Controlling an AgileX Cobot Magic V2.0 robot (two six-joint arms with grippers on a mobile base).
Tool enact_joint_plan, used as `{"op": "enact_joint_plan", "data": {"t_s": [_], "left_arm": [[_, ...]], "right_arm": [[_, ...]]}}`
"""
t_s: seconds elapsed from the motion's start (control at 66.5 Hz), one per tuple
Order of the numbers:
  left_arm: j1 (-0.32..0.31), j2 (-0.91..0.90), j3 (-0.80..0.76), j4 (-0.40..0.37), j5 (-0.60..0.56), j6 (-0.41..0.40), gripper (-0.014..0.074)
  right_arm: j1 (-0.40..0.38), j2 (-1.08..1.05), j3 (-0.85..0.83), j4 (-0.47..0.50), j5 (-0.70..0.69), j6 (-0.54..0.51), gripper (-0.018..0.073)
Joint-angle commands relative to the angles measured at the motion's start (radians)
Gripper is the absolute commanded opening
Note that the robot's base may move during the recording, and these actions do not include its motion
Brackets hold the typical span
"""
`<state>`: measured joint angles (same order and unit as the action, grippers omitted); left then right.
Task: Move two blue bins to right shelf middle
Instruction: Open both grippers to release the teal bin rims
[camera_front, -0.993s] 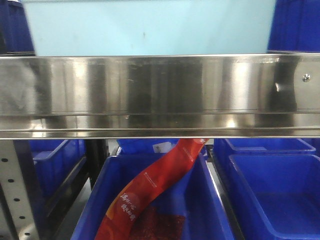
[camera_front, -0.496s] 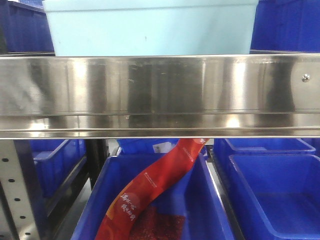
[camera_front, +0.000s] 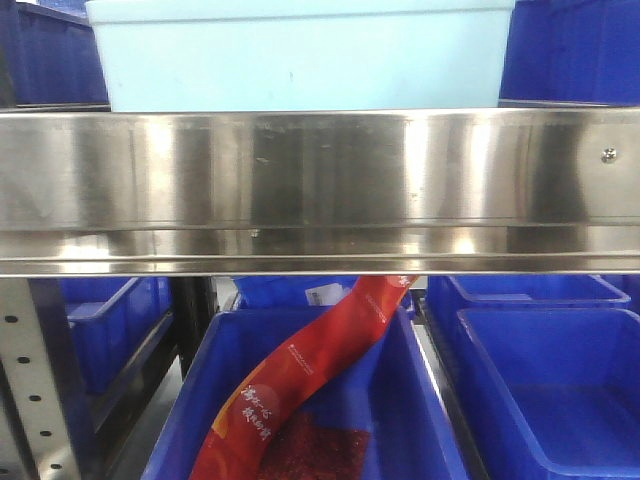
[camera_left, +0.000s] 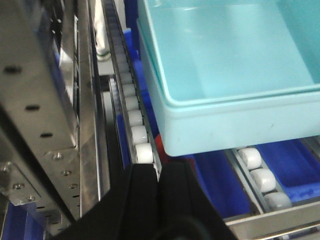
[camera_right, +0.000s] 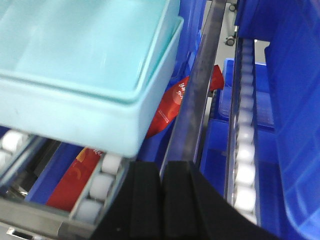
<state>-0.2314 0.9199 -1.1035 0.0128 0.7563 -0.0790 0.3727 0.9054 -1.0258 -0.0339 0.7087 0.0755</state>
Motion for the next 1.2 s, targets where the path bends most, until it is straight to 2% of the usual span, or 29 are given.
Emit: {"op": "enact_joint_plan", "data": {"t_s": [0.0,0.15,0.331,0.466,0.647,1.188], "left_arm": [[-0.001,-0.109,0.135,0.002,-0.129,-0.01,-0.0111],[-0.001,-0.32,0.378,0.002,-0.308,-0.01,-0.0111],[-0.001,-0.527,0.575,0.002,-0.413,-0.01,-0.0111],[-0.001,-0.647,0.656,0.002,-0.481,-0.01,-0.0111],[-0.001,-0.726,0.697,0.002,-0.527,-0.01,-0.0111],[-0.001,-0.728,0.699,0.002,-0.527,-0.01,-0.0111]], "right_arm": [[-0.005,-0.088,0.125,-0.013,-0.106,-0.005,-0.0162],[-0.005,-0.273,0.356,-0.013,-0.209,-0.005,-0.0162],[-0.005,-0.487,0.559,-0.013,-0.304,-0.005,-0.0162],[-0.005,-0.644,0.638,-0.013,-0.351,-0.005,-0.0162],[-0.005,-0.755,0.652,-0.013,-0.353,-0.007,-0.0162],[-0.005,-0.758,0.652,-0.013,-0.359,-0.007,-0.0162]]}}
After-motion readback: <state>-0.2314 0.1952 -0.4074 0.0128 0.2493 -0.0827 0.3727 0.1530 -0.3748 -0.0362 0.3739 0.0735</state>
